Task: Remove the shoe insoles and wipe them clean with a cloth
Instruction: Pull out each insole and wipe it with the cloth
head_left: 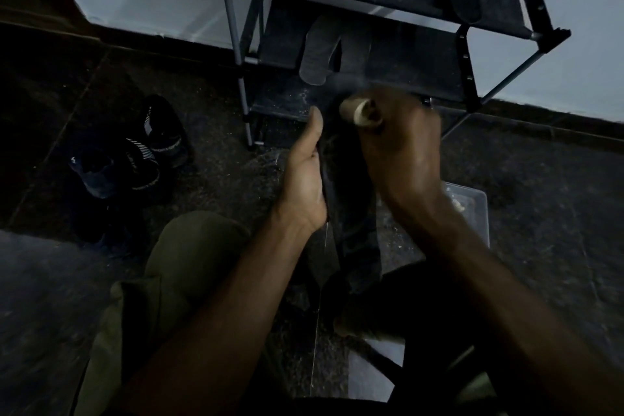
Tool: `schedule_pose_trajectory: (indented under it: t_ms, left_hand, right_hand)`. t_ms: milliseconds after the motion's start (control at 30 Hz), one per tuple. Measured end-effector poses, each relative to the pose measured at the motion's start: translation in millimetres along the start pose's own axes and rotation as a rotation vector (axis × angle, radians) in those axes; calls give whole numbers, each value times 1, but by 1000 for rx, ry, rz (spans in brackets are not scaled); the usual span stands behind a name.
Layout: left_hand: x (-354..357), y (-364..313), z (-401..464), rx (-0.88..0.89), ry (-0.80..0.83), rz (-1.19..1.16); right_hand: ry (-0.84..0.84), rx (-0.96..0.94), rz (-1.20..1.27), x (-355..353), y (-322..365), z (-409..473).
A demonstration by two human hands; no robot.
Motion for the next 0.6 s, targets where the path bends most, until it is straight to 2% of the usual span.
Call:
schedule_pose_trajectory:
  t_ms: [133,367,533,600]
  left_hand:
    - [0,5,5,-15,1,14]
    - [2,-2,-3,29,-4,-46]
    - [0,5,3,-32,-3,36]
    - [0,5,3,-24,-8,41]
  right_hand:
    - [-107,72,-74,-16,-23,26]
    - [85,-116,-3,4,15,3]
    - [-78,17,-103,-18,-24,30]
    - [-62,-10,-115,-15,-19,33]
Point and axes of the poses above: each hand's wrist, its own z-axis towards the middle knuckle, its own x-axis out of the palm, y = z × x, the point moved 5 cm from there along z, towards the middle knuckle, and after that the axes turned 11 degrees about -x, right-handed, at the moved point
